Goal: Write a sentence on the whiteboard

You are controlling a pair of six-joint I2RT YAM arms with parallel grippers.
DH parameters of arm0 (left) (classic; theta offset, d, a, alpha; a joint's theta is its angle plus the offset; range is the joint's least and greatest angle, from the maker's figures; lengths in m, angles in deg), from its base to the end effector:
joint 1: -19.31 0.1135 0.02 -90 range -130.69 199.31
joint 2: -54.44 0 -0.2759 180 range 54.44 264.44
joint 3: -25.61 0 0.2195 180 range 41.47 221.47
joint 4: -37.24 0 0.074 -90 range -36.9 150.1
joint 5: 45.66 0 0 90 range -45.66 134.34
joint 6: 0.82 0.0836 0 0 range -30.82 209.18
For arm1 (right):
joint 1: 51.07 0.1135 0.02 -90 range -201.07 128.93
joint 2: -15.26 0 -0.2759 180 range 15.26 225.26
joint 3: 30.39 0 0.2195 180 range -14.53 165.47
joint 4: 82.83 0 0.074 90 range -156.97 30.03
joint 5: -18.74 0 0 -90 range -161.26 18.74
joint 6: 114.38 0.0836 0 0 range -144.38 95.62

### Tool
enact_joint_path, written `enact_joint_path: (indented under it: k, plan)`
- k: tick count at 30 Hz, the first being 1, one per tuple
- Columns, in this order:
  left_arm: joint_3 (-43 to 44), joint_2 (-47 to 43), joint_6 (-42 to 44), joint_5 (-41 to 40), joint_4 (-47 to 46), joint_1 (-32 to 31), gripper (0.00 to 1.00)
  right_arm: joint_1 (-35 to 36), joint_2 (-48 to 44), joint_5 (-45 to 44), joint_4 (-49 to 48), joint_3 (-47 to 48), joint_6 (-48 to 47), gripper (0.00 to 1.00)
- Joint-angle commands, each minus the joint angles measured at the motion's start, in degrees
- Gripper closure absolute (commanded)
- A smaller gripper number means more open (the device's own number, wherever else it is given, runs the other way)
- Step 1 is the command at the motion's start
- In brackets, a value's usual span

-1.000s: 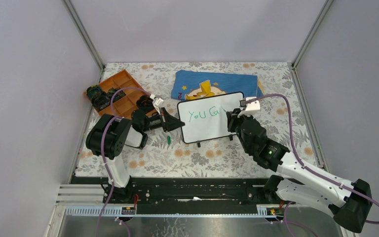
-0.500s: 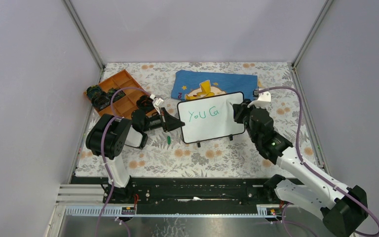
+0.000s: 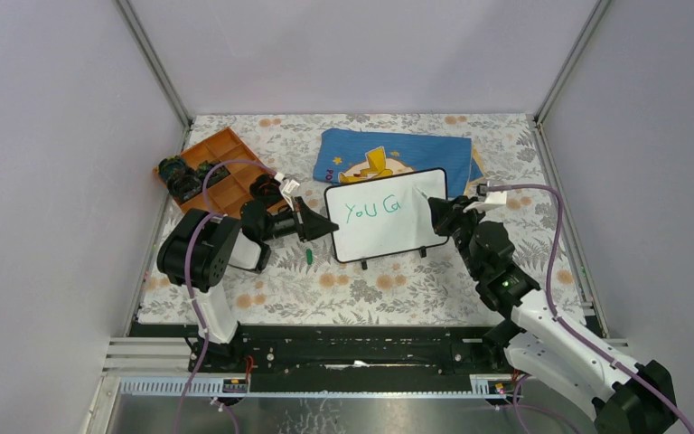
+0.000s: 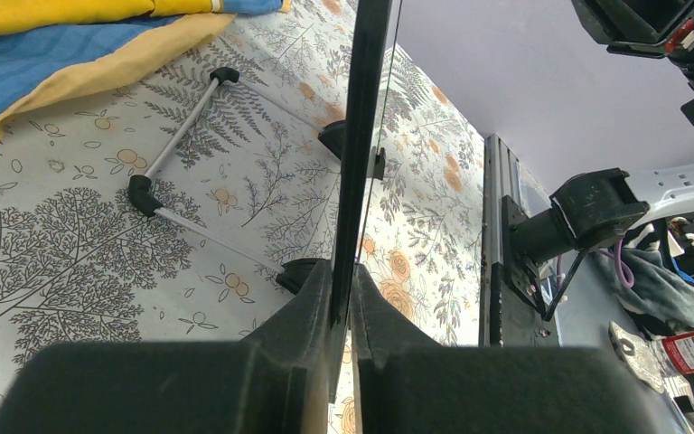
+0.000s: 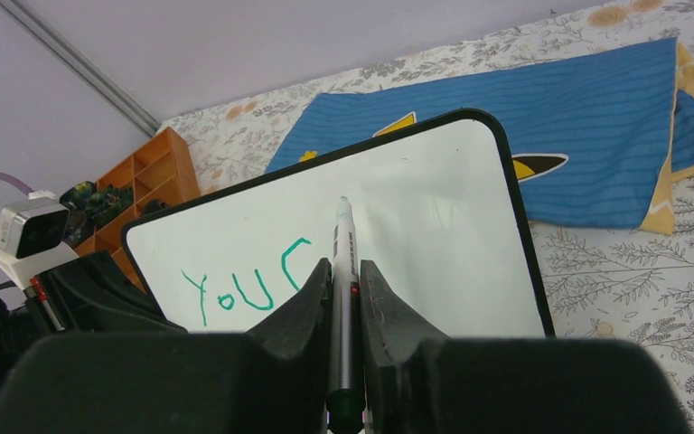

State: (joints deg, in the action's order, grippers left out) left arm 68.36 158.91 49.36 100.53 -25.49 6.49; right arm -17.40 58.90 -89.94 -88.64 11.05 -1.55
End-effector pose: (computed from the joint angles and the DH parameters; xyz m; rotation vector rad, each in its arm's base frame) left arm 0.2902 -0.1373 0.1895 0.4574 1.7052 -1.4424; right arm 0.1751 0.0845 0.3051 0.1209 1.5309 0.5434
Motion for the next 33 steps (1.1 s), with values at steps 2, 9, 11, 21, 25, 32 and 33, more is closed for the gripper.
enact_joint_path:
  k: [2,9,11,21,25,32,33]
  plan:
    - [0.00,-0.33,1.40,0.68,3.79,-0.80,1.00,-0.36,2.98,1.39,5.78,5.96,-2.36,1.00]
    - [0.09,-0.23,1.67,0.51,3.97,-0.89,1.00,-0.18,3.83,4.05,6.65,6.52,-5.44,1.00]
    - [0.09,-0.25,1.71,0.51,4.01,-0.82,1.00,0.35,3.61,3.44,6.45,6.64,-6.07,1.00]
    - [0.09,0.04,1.93,0.46,4.49,-0.85,1.00,8.26,5.31,-4.46,7.41,8.83,-10.95,1.00]
    - [0.01,-0.22,2.10,0.50,4.83,-0.89,1.00,8.34,6.85,-5.88,9.00,10.13,-10.90,1.00]
    - [0.16,-0.30,2.32,0.42,5.18,-0.89,1.00,8.34,6.94,-5.18,8.92,9.47,-10.27,1.00]
    - [0.24,-0.20,2.34,0.42,5.15,-0.89,1.00,8.34,6.64,-4.88,8.78,9.23,-10.26,1.00]
